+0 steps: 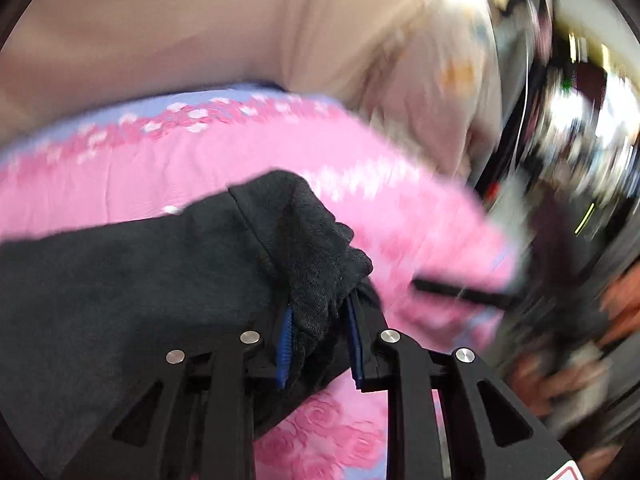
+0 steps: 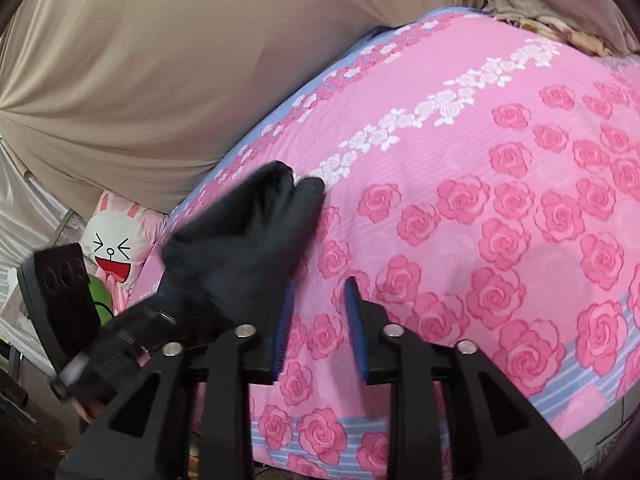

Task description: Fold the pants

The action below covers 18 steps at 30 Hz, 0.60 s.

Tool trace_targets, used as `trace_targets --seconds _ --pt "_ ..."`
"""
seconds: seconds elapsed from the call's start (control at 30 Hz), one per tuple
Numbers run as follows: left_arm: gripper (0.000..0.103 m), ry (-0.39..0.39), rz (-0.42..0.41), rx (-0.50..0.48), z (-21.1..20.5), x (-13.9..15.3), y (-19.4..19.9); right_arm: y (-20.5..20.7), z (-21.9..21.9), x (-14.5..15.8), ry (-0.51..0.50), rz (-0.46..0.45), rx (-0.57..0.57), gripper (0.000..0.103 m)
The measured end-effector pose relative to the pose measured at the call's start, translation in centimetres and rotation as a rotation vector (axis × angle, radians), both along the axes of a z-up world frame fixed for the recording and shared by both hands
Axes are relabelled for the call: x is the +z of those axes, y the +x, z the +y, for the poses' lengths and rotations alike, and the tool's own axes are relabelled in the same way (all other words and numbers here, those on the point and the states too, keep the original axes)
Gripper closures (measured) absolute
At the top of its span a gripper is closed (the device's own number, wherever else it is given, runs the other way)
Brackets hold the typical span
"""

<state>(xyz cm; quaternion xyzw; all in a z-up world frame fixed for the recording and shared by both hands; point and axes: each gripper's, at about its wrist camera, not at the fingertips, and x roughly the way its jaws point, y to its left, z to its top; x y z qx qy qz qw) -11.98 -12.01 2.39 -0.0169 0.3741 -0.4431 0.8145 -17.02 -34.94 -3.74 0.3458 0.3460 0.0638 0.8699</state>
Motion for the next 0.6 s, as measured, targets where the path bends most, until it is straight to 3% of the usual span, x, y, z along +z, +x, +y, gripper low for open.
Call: trace_targets --seconds 0.1,0.2,0.3,0.47,0.6 --pt "0.083 -0.082 0.033 0.016 3.0 1.5 0.4 0.7 0.8 -0.5 0.063 -0.009 0.051 0.052" --pt "0.083 -0.076 0.028 0.029 3.6 1.5 0.2 1.5 2.1 -0.4 0.054 -0.01 0.072 0.051" --pt "0.083 -0.069 0.058 -0.003 2.4 0.2 0.3 1.1 3.4 0.0 -0.034 -0.009 0.072 0.046" --pt "0.083 -0.034 0.081 -0.037 0.2 -1.9 0.2 0.1 5.6 0.4 -0.296 0.04 0.032 0.043" --pt "0.085 -0.07 0.06 0.0 0.9 -1.1 0.5 1.4 6.2 -0.2 -0.294 0.035 0.048 0.042"
